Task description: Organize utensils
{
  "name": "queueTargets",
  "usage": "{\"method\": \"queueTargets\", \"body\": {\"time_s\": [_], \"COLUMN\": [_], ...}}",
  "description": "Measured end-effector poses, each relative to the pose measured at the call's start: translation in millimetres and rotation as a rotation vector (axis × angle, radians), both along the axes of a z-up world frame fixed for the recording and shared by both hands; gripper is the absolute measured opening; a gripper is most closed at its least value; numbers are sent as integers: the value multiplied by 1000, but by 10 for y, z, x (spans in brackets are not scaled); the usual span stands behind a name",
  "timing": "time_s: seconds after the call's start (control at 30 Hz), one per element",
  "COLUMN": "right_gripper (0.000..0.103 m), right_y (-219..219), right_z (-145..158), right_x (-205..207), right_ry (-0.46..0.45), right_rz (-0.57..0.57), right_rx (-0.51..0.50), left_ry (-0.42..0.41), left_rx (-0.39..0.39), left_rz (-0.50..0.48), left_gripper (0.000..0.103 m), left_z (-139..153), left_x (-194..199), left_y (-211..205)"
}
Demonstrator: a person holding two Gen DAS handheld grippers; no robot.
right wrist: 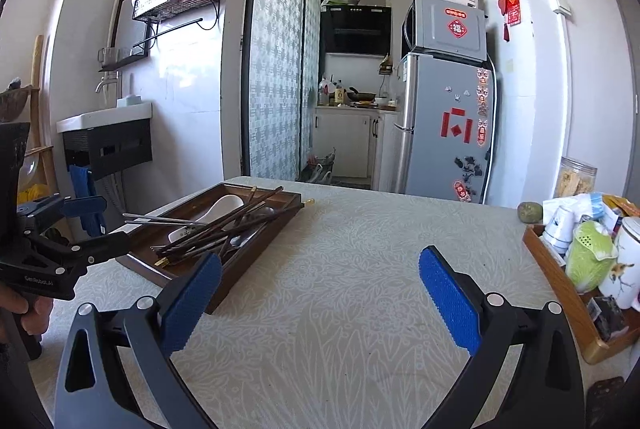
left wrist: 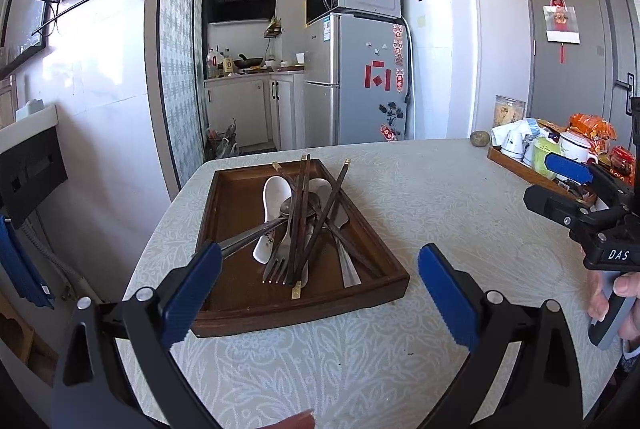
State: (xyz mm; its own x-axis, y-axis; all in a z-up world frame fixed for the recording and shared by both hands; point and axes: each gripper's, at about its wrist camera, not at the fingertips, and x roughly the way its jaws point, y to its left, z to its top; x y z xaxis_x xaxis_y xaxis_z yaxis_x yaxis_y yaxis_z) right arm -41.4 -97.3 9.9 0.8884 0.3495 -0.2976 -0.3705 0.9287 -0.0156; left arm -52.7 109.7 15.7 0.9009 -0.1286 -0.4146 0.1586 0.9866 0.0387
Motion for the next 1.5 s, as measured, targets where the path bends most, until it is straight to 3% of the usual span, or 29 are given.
{"method": "queueTargets", "body": {"time_s": [0.37,0.7,1.5], "right_gripper": [100,100,100], "right_y": [-11,-13,-13], "right_z": [-4,-4,-4], "right_x": [12,14,7], "right_ry": [1,1,1], "right_rz": [2,3,2], "right_rx": [2,3,4], "left_ry": [-21,-119,-114], "left_rx": [-24,-34,-28], "left_rz": [-5,-32,22], "left_gripper": [100,100,100], "left_z": [14,73,61], "left_x": [-24,-201,-164], "left_y": [40,50,48]}}
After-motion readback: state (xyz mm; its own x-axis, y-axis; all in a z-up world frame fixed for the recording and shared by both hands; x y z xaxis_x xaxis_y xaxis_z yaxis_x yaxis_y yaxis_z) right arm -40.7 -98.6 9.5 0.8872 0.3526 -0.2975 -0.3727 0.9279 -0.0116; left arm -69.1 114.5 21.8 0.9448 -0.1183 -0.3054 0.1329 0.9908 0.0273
